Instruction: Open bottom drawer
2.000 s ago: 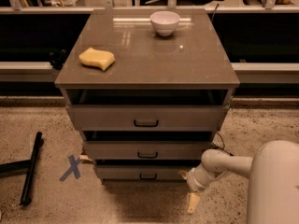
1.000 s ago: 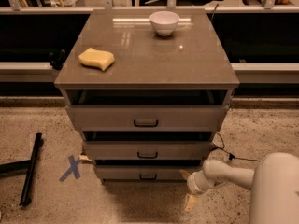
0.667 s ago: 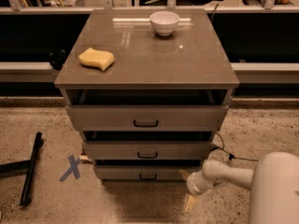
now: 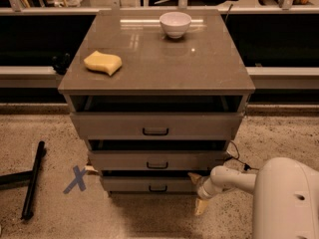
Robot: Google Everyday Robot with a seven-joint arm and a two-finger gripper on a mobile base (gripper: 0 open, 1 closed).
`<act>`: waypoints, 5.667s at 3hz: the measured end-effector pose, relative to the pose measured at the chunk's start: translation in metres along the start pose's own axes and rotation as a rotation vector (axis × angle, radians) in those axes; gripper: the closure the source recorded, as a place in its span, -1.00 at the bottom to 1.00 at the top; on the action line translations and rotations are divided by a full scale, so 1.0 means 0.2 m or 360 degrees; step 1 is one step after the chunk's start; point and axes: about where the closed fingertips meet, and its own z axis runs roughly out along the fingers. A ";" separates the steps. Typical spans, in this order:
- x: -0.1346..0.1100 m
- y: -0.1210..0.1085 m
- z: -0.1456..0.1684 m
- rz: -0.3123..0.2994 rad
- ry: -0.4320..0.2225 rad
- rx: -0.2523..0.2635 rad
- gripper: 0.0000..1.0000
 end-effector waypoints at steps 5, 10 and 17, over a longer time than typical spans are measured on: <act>0.21 -0.16 0.21 0.0020 -0.0035 -0.0001 -0.18; 0.16 -0.05 0.13 0.0011 0.0002 -0.0010 -0.28; 0.08 0.40 0.16 0.0046 0.0039 -0.0251 0.76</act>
Offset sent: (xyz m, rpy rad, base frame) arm 0.0600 -0.0094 -0.0509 0.0231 0.0072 0.0165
